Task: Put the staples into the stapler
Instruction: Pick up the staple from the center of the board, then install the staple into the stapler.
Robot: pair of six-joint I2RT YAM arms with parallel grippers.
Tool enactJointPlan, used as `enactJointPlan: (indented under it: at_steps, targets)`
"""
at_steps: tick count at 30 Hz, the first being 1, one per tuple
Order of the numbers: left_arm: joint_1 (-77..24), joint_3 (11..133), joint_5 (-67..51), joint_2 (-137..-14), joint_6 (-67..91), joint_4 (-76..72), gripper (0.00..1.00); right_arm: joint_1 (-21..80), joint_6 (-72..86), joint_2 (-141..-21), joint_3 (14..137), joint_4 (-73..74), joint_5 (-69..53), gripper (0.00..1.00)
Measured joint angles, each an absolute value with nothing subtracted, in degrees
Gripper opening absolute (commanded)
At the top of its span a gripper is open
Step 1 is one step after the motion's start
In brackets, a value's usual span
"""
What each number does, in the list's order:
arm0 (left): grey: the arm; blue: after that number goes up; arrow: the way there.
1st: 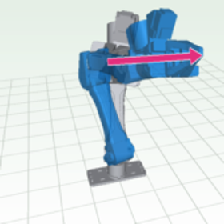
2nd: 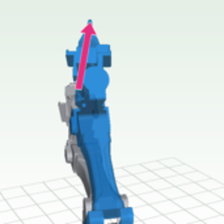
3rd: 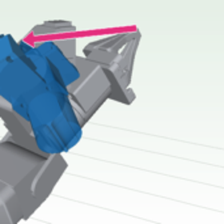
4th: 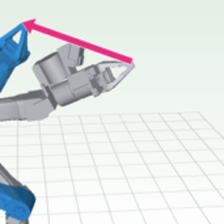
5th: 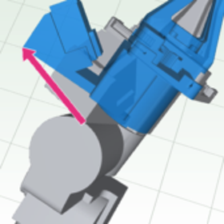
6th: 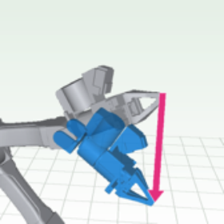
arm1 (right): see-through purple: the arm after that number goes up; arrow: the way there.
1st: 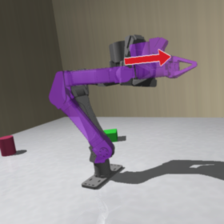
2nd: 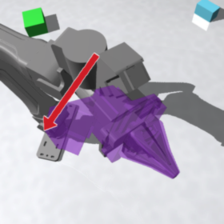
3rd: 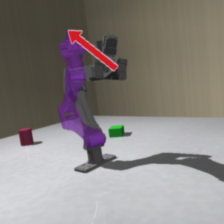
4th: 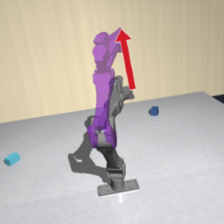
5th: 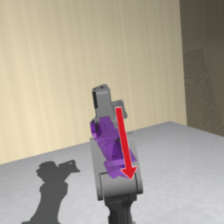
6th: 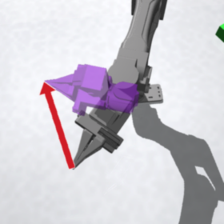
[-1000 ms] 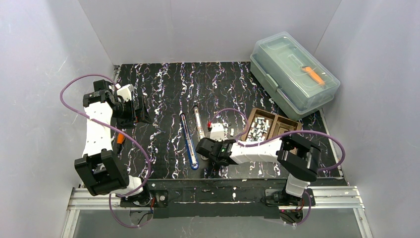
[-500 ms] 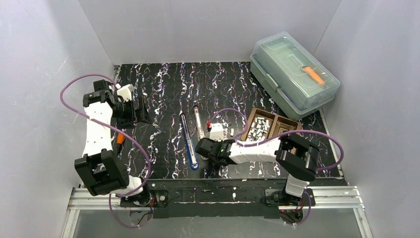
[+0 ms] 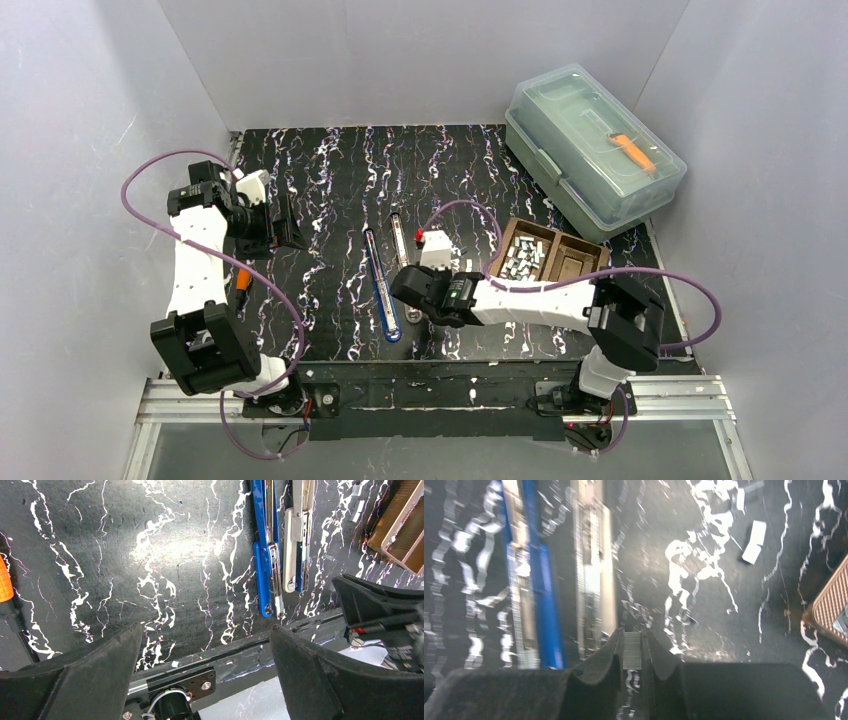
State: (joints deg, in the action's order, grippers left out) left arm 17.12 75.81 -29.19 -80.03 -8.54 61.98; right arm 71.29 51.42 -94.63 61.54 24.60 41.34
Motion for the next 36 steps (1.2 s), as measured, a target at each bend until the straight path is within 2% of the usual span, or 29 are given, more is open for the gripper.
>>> enactJointPlan:
  at_steps: [7, 13, 19, 36]
  targets:
    - [17.1, 75.8, -29.2, -80.0, -8.5, 62.0, 0.99, 74.6, 47.5, -94.7, 68.8, 21.4, 45.6, 0.01]
    - [17.1, 75.8, -29.2, -80.0, -8.3, 62.0, 0.99, 76.9, 42.4, -101.2, 72.8, 15.0, 47.7, 0.01]
    - [17.1, 75.8, -29.2, -80.0, -8.3, 62.0, 0.99, 77.2, 39.0, -106.1, 73.0, 11.0, 47.6, 0.01]
    - [17.1, 75.8, -29.2, -80.0, -8.3, 62.0, 0.99, 77.3, 37.2, -106.6, 72.1, 4.3, 47.1, 0.01]
